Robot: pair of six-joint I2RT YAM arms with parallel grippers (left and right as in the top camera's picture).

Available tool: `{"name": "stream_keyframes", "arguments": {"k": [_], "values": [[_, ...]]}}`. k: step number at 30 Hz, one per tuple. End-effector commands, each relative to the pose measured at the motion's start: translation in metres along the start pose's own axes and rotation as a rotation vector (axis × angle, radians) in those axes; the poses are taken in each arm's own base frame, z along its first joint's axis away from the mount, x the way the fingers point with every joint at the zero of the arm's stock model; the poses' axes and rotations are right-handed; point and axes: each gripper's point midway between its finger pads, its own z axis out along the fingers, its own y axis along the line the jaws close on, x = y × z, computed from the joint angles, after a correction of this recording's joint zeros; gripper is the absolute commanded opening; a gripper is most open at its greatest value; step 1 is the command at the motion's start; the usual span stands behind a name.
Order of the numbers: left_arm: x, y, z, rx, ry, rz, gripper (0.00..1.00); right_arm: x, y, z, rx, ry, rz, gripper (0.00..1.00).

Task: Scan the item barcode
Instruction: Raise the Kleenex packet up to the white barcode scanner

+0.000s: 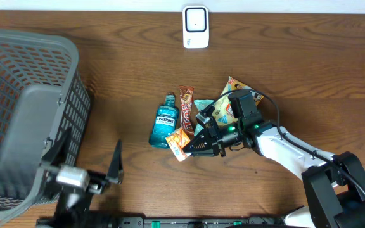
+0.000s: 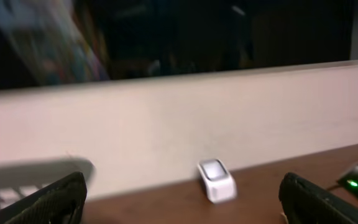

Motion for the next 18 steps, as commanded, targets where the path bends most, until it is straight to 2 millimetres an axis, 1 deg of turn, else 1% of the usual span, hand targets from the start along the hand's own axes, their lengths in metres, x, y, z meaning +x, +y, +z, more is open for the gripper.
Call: {"name": "stream_keyframes", "arguments": {"k": [1,3,5,9,12,18], "values": [[0.029,0.0,0.014,0.017,0.067,-0.178,0.98,0.0,0.004,-0.002,0.0,-0.012,-0.023,0.02],[0.049,0.004,0.024,0.011,0.093,-0.249,0.98,-0.002,0.002,-0.002,0.01,-0.025,-0.022,0.02],[0.062,0.005,0.029,0.008,0.104,-0.287,0.98,-0.002,0.002,-0.002,0.011,-0.026,-0.022,0.01],[0.09,0.007,0.033,0.0,0.141,-0.333,0.98,-0.003,0.001,-0.002,0.016,-0.032,-0.022,0.02],[0.106,0.007,0.033,-0.007,0.175,-0.351,0.98,-0.003,0.001,-0.002,0.016,-0.032,-0.022,0.01],[0.125,0.007,0.031,-0.018,0.227,-0.372,0.98,-0.003,0.001,-0.002,0.016,-0.032,-0.022,0.01]]}}
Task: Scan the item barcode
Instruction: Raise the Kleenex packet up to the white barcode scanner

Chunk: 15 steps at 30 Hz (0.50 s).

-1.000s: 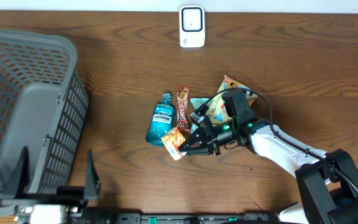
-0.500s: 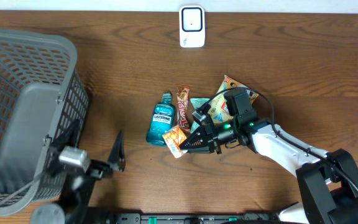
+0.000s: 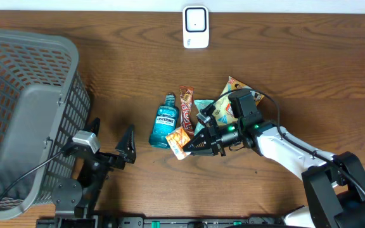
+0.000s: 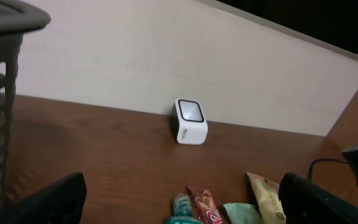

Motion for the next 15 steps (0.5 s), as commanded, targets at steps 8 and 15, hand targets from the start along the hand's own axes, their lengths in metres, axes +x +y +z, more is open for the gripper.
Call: {"name": "stream_keyframes", "arguments": {"k": [8,15], "values": [[0.053,0.017,0.004,-0.033,0.121,-0.084,0.98,0.001,0.004,-0.002,-0.004,-0.008,-0.023,0.01],[0.075,0.023,0.001,-0.06,0.195,-0.106,0.98,-0.023,0.007,-0.004,0.047,-0.112,-0.334,0.01]]}}
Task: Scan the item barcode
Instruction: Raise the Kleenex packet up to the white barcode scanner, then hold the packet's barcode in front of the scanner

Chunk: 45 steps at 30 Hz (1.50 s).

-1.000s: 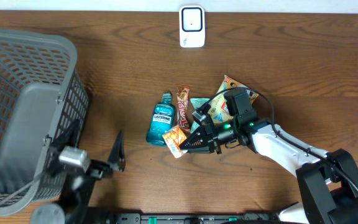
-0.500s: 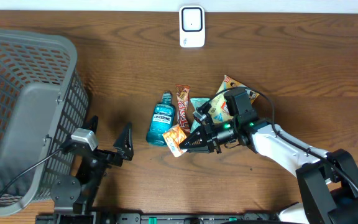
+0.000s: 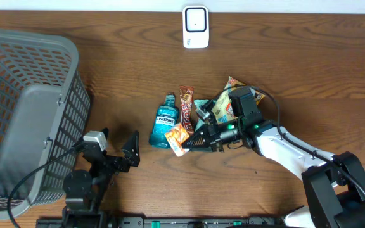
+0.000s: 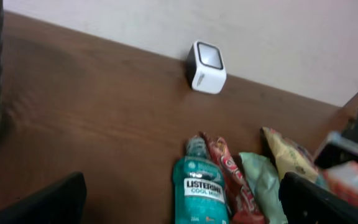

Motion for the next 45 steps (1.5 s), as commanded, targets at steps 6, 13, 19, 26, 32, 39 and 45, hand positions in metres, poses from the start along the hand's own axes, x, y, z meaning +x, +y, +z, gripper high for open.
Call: {"name": "stream_keyframes", "arguments": {"k": [6,13,19,26,32,39,45], "values": [[0.024,0.007,-0.002,-0.029,0.1,-0.037,0.98,-0.057,-0.017,-0.014,0.223,-0.285,-0.344,0.01],[0.027,0.008,-0.002,-0.034,0.113,-0.041,0.98,-0.096,-0.011,-0.032,0.329,-0.462,-0.492,0.02],[0.027,0.008,-0.002,-0.034,0.113,-0.041,0.98,-0.127,-0.024,-0.06,0.517,-0.64,-0.529,0.01],[0.027,0.008,-0.002,-0.034,0.113,-0.041,0.98,-0.162,0.006,-0.088,0.685,-0.767,-0.728,0.01],[0.027,0.008,-0.002,-0.034,0.113,-0.041,0.98,-0.194,0.019,-0.147,1.067,-0.976,-0.852,0.01],[0.027,0.008,-0.002,-0.034,0.113,-0.041,0.98,-0.231,0.032,-0.169,1.226,-1.035,-0.923,0.01],[0.027,0.008,-0.002,-0.034,0.113,-0.041,0.98,-0.298,0.038,-0.176,1.32,-1.101,-0.922,0.01]]}}
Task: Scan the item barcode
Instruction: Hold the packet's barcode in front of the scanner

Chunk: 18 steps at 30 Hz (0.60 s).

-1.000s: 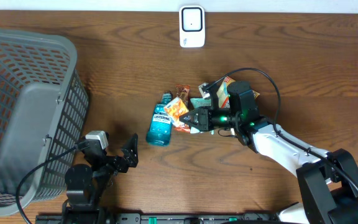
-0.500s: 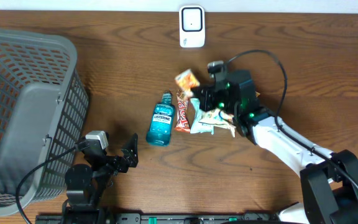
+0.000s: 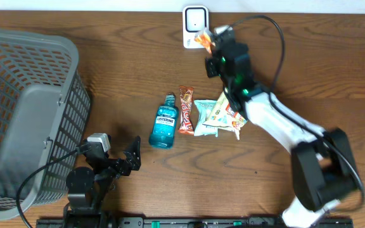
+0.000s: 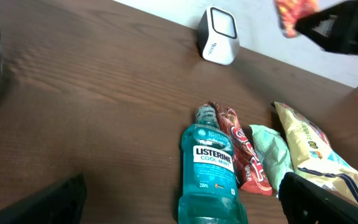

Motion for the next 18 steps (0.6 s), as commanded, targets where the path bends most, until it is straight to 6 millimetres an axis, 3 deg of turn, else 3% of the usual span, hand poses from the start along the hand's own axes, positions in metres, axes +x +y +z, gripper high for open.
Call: {"name": "stream_keyframes", "arguments": {"k": [1,7,11,18], "values": [[-0.001,-0.001,-0.001,0.005,-0.002,-0.005,0.98,-0.017,-0.015,0.039,0.119,-0.025,-0.057,0.01],[-0.001,-0.001,-0.001,0.005,-0.002,-0.005,0.98,-0.04,-0.015,0.093,0.18,-0.043,-0.058,0.01],[-0.001,-0.001,-0.001,0.005,-0.002,-0.005,0.98,-0.044,-0.019,0.119,0.236,-0.053,-0.053,0.01],[-0.001,-0.001,-0.001,0.005,-0.002,-0.005,0.98,-0.014,-0.027,0.144,0.306,0.014,-0.081,0.01]]}}
